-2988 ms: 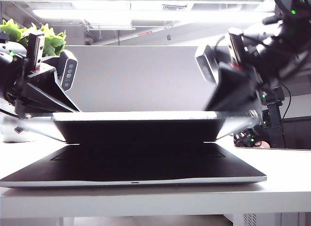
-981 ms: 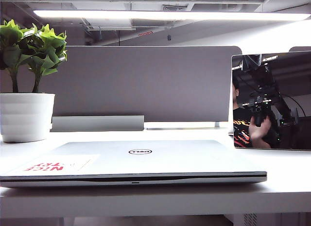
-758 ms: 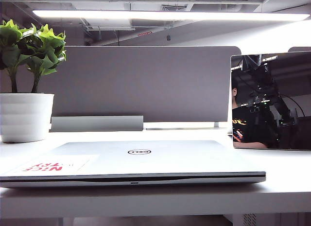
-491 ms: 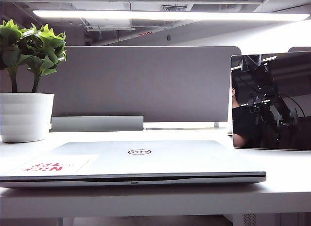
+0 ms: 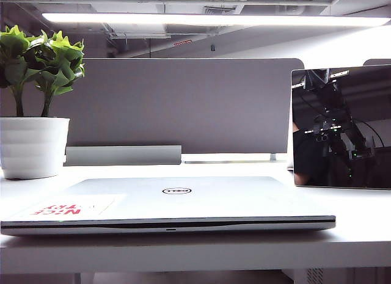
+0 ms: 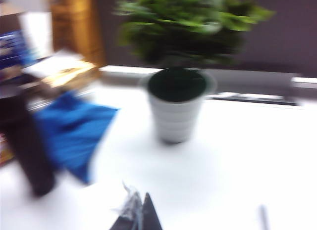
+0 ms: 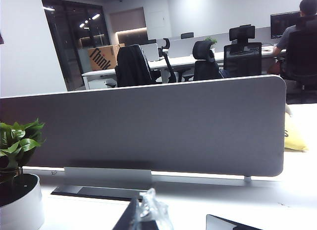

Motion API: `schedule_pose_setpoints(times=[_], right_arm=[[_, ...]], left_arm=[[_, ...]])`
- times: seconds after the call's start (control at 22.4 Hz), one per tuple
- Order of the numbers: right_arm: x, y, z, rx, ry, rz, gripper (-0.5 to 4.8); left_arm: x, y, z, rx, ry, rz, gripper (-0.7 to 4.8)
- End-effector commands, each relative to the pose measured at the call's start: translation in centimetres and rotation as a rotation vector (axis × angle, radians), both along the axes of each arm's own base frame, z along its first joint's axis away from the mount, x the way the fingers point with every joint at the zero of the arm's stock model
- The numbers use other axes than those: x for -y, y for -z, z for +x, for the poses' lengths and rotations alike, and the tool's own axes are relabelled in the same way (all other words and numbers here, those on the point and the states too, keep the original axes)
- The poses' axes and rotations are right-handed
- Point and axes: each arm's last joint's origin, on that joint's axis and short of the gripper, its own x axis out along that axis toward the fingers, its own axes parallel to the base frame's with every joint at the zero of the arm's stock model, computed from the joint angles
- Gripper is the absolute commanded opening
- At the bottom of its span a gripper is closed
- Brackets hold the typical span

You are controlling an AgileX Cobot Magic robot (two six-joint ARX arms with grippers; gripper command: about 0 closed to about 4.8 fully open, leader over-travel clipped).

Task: Close the laptop lid.

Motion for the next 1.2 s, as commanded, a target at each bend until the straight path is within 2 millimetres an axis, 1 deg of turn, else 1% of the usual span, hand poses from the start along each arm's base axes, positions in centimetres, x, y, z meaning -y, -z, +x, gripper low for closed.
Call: schedule_pose_setpoints(times=[0.04,0.09,0.18,0.27,0.45,0.58,0.8,0.98,1.2], right_arm=[[0.1,-0.3,-0.1,0.018,0.001,0.011,-0.01],[0.1,-0.2,-0.1,0.017,0.001,0.01,0.0],[0.1,-0.3,-0.1,0.017,0.001,0.01,0.0],[0.1,-0.2,-0.1,0.016,0.001,0.01,0.0],[0.1,-0.2,-0.1,0.014,0.001,0.009,0.0],[0.1,-0.2,-0.1,0.013,0.001,0.009,-0.01],[0.1,-0.2,-0.1,0.013,0.001,0.009,-0.01],[0.1,-0.2,-0.1,0.013,0.001,0.009,-0.01],[0.1,-0.2,-0.1,0.013,0.001,0.009,0.0]], left_arm=[[0.7,4.0,1.2,0.182,0.203,-0.004,-0.05],[0.9,5.9,1.7,0.192,0.245,-0.014,-0.05],[1.0,8.9,2.3,0.181,0.281,-0.057,-0.05],[1.1,11.2,2.8,0.17,0.278,-0.103,-0.05],[0.9,14.1,3.3,0.185,0.254,-0.122,-0.05],[0.5,14.9,3.4,0.184,0.213,-0.14,-0.05],[0.2,15.0,3.2,0.195,0.19,-0.128,-0.05],[0.3,16.2,3.2,0.187,0.203,-0.141,-0.05],[0.3,16.2,3.1,0.183,0.204,-0.138,-0.05]])
